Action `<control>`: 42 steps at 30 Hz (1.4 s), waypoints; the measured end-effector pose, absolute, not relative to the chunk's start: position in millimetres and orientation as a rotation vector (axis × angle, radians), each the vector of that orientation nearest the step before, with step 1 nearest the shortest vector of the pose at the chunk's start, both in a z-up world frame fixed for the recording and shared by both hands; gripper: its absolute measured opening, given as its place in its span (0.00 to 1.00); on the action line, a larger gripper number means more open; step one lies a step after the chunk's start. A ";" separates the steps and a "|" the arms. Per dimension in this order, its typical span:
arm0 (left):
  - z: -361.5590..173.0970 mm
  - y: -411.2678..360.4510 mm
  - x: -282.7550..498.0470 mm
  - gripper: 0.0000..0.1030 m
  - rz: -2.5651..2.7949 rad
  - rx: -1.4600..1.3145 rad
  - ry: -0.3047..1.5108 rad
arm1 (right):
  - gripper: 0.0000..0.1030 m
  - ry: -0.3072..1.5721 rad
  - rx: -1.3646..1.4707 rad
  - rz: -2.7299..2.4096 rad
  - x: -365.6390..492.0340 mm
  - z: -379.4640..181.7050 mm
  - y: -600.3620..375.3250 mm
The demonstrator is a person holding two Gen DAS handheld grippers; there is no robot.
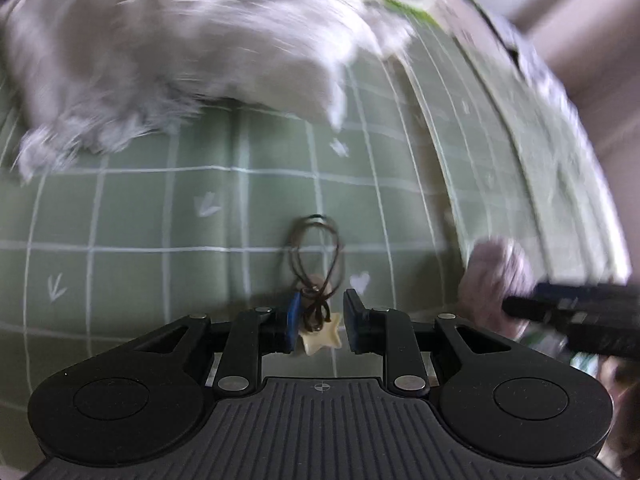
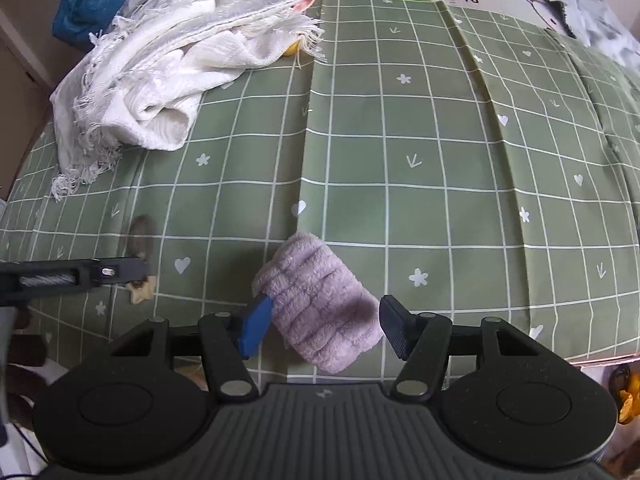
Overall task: Organize soft objects
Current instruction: 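Grasp the lilac scrunchie with the right tool while the left tool grasps the star keyring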
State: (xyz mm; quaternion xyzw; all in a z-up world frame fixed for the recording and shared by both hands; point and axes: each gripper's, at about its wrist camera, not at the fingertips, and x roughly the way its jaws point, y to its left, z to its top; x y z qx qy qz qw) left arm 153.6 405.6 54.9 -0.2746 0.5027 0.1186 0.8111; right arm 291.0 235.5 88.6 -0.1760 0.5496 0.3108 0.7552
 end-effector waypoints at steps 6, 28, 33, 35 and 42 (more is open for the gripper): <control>60.3 374.5 164.1 0.25 0.271 -0.248 1.139 | 0.58 1.183 -0.472 0.675 286.6 81.0 242.9; 53.1 387.8 170.7 0.48 0.231 -0.426 1.088 | 0.59 1.194 -0.495 0.646 285.4 63.9 258.0; 54.4 376.4 172.7 0.48 0.222 -0.331 1.112 | 0.48 1.164 -0.536 0.651 281.7 63.9 258.8; 54.7 373.2 173.6 0.48 0.224 -0.304 1.120 | 0.44 1.147 -0.553 0.657 278.9 65.6 259.0; 57.1 372.9 170.7 0.22 0.274 -0.258 1.138 | 0.35 1.120 -0.552 0.679 270.9 80.3 251.9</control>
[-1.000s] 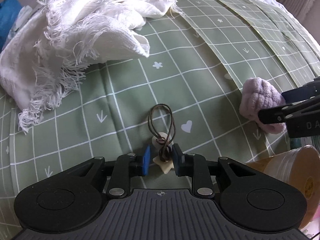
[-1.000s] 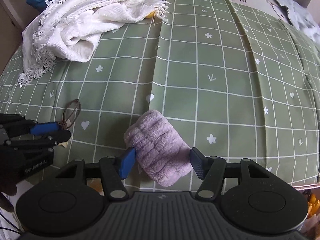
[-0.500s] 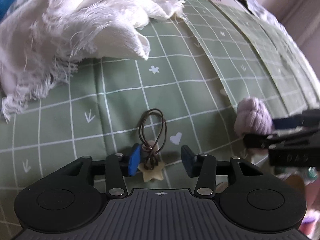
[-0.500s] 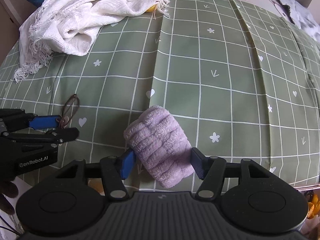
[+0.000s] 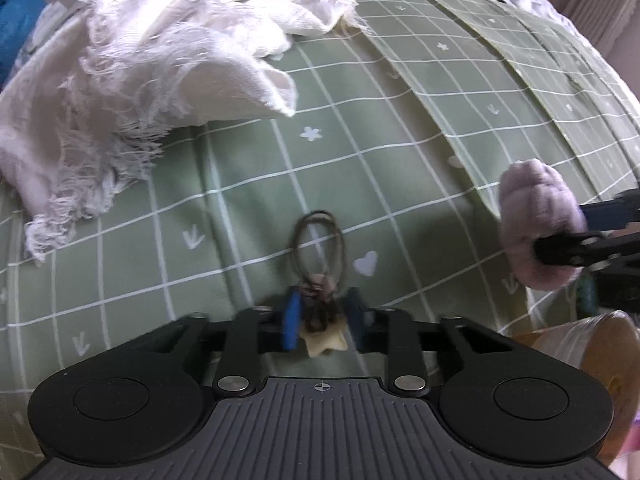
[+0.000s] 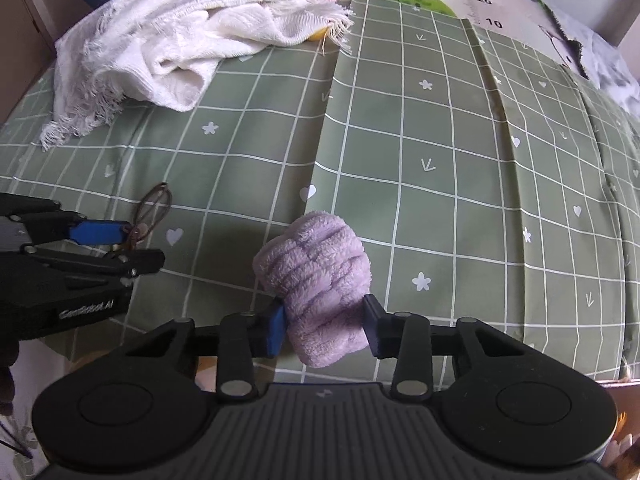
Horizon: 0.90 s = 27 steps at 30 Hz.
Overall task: Organize soft objects
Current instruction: 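Grasp the lilac scrunchie with the right tool while the left tool grasps the star keyring, then carry the scrunchie and keyring into the pink box and open both tools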
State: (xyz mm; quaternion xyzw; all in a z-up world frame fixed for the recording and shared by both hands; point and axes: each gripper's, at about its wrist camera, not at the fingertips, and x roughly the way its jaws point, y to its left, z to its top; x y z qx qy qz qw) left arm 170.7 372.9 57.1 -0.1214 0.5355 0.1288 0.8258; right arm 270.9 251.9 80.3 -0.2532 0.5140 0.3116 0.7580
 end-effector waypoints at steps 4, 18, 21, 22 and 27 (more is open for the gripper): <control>59.0 381.5 160.3 0.21 0.271 -0.322 1.128 | 0.19 1.101 -0.526 0.683 267.1 95.0 245.0; 171.3 363.3 140.0 0.20 0.174 -0.462 0.817 | 0.14 0.954 -0.325 0.712 246.2 197.3 167.0; 223.7 328.8 149.3 0.20 0.057 -0.491 0.690 | 0.14 0.857 -0.283 0.694 240.5 238.2 121.1; 238.5 312.4 153.6 0.20 0.003 -0.507 0.654 | 0.14 0.827 -0.273 0.678 237.6 250.2 105.8; 259.6 217.3 187.0 0.20 -0.226 -0.500 0.609 | 0.14 0.689 -0.278 0.546 232.6 285.8 18.7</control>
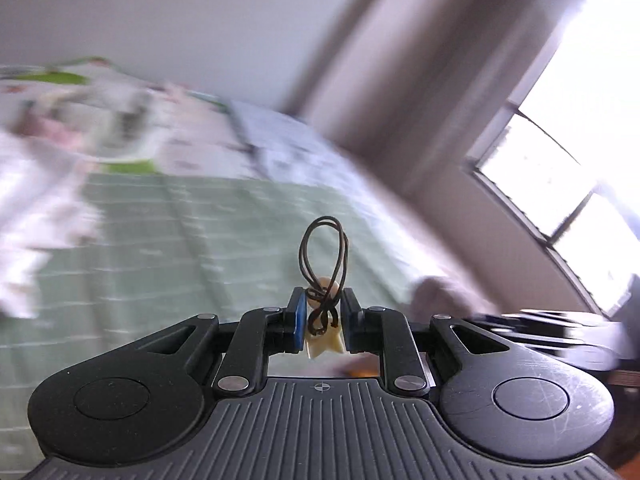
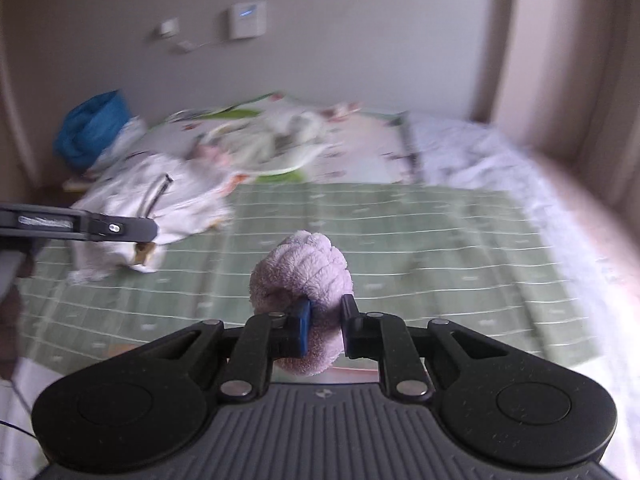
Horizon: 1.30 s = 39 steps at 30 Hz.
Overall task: Organize soft objects
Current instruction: 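Carry the scrunchie and keyring into the pink box and open both tools, then grasp the pink comb with the left tool and lift it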
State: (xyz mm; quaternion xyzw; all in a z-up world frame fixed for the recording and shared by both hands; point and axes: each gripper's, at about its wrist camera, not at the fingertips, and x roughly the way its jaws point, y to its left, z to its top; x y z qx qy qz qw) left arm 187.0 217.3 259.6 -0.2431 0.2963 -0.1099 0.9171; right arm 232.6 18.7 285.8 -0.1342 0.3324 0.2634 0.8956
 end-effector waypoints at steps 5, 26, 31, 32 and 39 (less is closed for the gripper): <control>221.1 145.8 219.9 0.21 -0.352 -0.534 0.758 | 0.20 0.855 -0.196 0.500 259.6 249.2 -49.3; 133.3 155.0 66.1 0.22 -0.508 -0.078 1.052 | 0.55 0.810 -0.233 0.645 181.0 181.4 -32.7; 94.2 172.5 19.7 0.22 -0.515 -0.148 1.204 | 0.55 0.760 -0.433 0.799 135.3 164.1 12.9; 87.8 177.5 13.7 0.22 -0.515 -0.191 1.231 | 0.55 0.747 -0.475 0.819 126.1 160.9 21.7; 49.8 214.5 -5.3 0.22 -0.414 -0.523 1.325 | 0.55 0.822 -0.595 1.007 76.5 131.3 56.0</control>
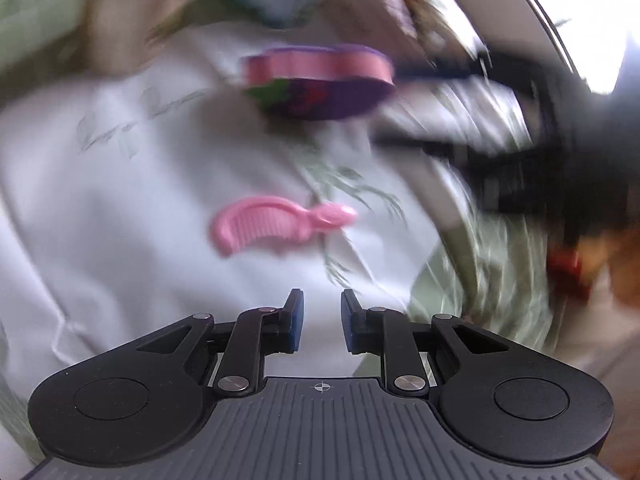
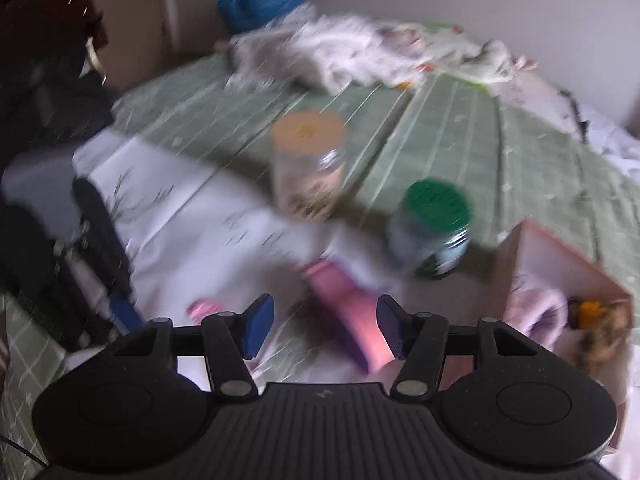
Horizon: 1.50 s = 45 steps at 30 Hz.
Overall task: Organize soft objects
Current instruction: 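Grasp the pink comb with the left tool and lift it, then grasp the purple eggplant sponge with the right tool while the left tool holds the comb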
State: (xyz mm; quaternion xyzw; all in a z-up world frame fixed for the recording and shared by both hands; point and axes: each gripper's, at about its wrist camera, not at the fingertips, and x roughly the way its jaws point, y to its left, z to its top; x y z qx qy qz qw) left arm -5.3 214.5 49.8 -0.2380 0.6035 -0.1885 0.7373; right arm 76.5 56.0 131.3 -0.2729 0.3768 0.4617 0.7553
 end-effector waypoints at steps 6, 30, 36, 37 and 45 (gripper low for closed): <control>50.1 249.8 -5.2 0.22 -0.253 -0.609 1.260 | 0.55 1.051 -0.623 1.115 47.9 81.4 78.4; 43.9 153.1 4.7 0.23 -0.329 -0.140 1.265 | 0.64 0.954 -0.909 1.292 -28.1 54.2 73.7; 41.9 143.3 9.8 0.23 -0.330 -0.088 1.260 | 0.81 0.957 -0.792 1.257 -26.1 45.9 60.3; 41.2 143.4 12.6 0.23 -0.325 -0.098 1.261 | 0.83 0.960 -0.780 1.257 -26.2 44.4 58.8; 40.8 135.3 21.6 0.22 -0.334 -0.071 1.256 | 1.00 1.007 -0.738 1.196 -34.1 34.5 51.3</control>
